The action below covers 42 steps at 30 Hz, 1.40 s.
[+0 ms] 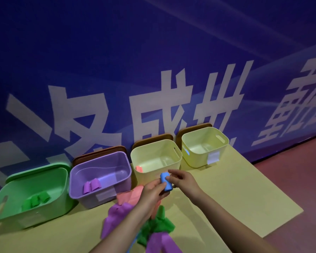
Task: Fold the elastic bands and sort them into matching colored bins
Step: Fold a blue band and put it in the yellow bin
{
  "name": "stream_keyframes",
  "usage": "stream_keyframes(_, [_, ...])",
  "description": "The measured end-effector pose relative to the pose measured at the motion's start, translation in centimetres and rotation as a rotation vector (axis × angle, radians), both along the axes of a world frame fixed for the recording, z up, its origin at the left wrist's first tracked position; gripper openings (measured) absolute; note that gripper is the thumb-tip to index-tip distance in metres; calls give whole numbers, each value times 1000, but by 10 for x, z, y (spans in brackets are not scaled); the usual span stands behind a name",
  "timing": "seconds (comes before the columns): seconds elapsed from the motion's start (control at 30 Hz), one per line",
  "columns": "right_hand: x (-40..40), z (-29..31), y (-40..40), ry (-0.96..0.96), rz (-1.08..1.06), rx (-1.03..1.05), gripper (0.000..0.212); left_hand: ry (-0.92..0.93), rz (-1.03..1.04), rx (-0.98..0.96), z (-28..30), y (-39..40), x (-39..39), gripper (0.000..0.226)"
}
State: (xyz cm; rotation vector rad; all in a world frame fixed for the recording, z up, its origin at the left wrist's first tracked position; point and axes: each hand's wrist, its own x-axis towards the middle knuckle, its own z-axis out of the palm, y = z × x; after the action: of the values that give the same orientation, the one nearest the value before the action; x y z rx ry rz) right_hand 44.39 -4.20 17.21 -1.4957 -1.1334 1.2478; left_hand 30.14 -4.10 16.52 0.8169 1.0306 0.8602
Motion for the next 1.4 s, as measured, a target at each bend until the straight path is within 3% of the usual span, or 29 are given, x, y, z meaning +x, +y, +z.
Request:
stream_keyframes(0.13, [40, -5, 11, 40, 114, -41, 17, 36, 0, 9, -3, 19, 37, 32])
stream_keyframes(0.33, [91, -19, 31, 160, -102, 18, 13, -8, 58, -19, -12, 40, 103, 29])
stream_keyframes(0.47, [134, -22, 46, 88, -181, 24, 13, -149, 125, -106, -14, 51, 155, 26])
stream_keyframes(0.57, [166, -18, 60, -41, -99, 73, 13, -260, 150, -142, -14, 64, 183, 29])
stream_keyframes(0.67, [187, -22, 76, -148, -23, 102, 12, -244, 152, -126, -18, 79, 200, 29])
stream_keyframes(1.0, [205, -48, 159, -489, 49, 102, 18, 214, 181, -48, -33, 152, 220, 11])
stream_keyframes(1.27, [227, -58, 234, -374, -5, 69, 28, 417, 104, 16, -37, 236, 237, 8])
stream_keyframes(1.4, [243, -72, 261, -344, 111, -28, 36, 782, -49, 204, -52, 261, 238, 10])
